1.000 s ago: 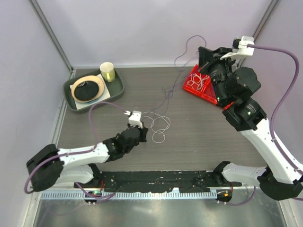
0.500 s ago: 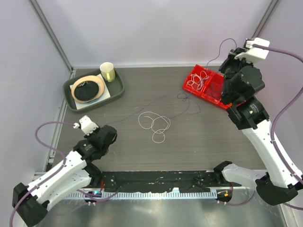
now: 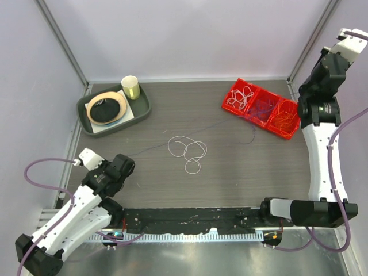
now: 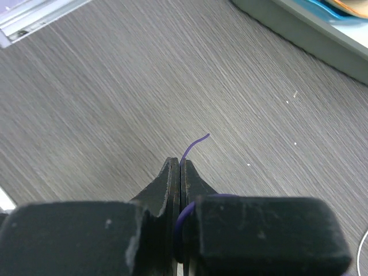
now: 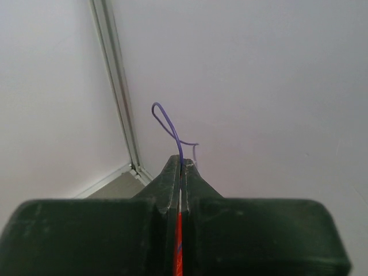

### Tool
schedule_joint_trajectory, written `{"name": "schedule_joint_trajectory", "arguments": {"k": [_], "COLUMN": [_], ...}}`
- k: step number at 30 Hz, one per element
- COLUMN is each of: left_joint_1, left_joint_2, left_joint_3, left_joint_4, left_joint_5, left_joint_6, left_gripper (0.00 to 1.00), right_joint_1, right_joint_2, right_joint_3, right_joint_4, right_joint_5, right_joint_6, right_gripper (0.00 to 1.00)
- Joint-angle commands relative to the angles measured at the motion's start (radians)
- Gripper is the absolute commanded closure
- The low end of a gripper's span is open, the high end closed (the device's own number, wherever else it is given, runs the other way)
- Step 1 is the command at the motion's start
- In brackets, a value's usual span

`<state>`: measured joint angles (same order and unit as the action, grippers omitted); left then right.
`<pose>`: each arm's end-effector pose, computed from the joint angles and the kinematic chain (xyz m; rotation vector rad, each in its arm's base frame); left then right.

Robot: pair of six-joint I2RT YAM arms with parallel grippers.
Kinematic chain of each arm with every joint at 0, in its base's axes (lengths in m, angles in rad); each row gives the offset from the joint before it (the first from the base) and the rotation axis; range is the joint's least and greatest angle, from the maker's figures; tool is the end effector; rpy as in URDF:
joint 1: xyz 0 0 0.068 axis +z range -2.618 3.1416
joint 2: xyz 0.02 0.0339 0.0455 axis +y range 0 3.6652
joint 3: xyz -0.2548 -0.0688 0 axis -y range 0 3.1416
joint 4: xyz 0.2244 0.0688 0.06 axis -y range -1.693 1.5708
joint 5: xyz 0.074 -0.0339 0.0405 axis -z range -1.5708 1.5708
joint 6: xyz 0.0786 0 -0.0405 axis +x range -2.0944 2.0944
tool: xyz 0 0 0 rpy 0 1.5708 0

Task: Untangle the cables

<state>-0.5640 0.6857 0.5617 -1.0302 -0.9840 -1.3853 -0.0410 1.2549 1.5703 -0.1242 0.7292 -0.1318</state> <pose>0.1199 0.0016 0.1992 -1.0562 1.8299 0.2646 0.2634 -0.0632 0.5075 0.5523 1.3517 -0.6425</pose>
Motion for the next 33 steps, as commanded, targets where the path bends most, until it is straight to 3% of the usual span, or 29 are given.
{"name": "schedule_joint_trajectory", "arguments": {"k": [1, 6, 9, 14, 17, 18, 22, 26, 29, 33], "left_joint_1": [0.01, 0.016, 0.018, 0.018, 0.016, 0.016, 0.016, 0.018, 0.018, 0.016], "left_joint_2": [-0.035, -0.08, -0.109, -0.114, -0.124, -0.129, -0.184, -0.271, -0.314, -0.319], "left_joint_3": [0.044, 0.046, 0.037, 0.041, 0.034, 0.029, -0.034, -0.141, -0.198, -0.206], "left_joint_4": [-0.128, -0.275, -0.274, -0.274, -0.187, -0.16, 0.082, 0.397, 0.485, 0.513], "left_joint_5": [-0.107, -0.149, -0.15, -0.159, -0.128, -0.119, -0.02, 0.158, 0.241, 0.243], "left_joint_6": [-0.13, -0.339, -0.348, -0.345, -0.238, -0.213, 0.077, 0.253, 0.307, 0.328], "left_gripper": [1.0, 1.0, 1.0, 1.0, 1.0, 1.0, 1.0, 1.0, 1.0, 1.0], "right_joint_1": [-0.046, -0.175, -0.27, -0.28, -0.28, -0.28, -0.28, -0.28, -0.28, -0.28], "right_joint_2": [-0.011, 0.106, 0.133, 0.086, 0.069, 0.039, -0.011, -0.029, -0.005, 0.04], "right_joint_3": [0.095, 0.244, 0.263, 0.25, 0.266, 0.251, 0.195, 0.201, 0.24, 0.263], "right_joint_4": [0.012, -0.049, -0.058, -0.098, -0.135, -0.111, -0.032, 0.033, 0.072, 0.199], "right_joint_5": [-0.165, -0.097, -0.102, -0.348, -0.555, -0.699, -1.005, -1.033, -1.011, -1.01], "right_joint_6": [0.034, -0.037, -0.005, 0.122, 0.196, 0.231, 0.368, 0.432, 0.477, 0.586], "right_gripper": [0.99, 0.99, 0.99, 0.99, 0.99, 0.99, 0.99, 0.99, 0.99, 0.99]}}
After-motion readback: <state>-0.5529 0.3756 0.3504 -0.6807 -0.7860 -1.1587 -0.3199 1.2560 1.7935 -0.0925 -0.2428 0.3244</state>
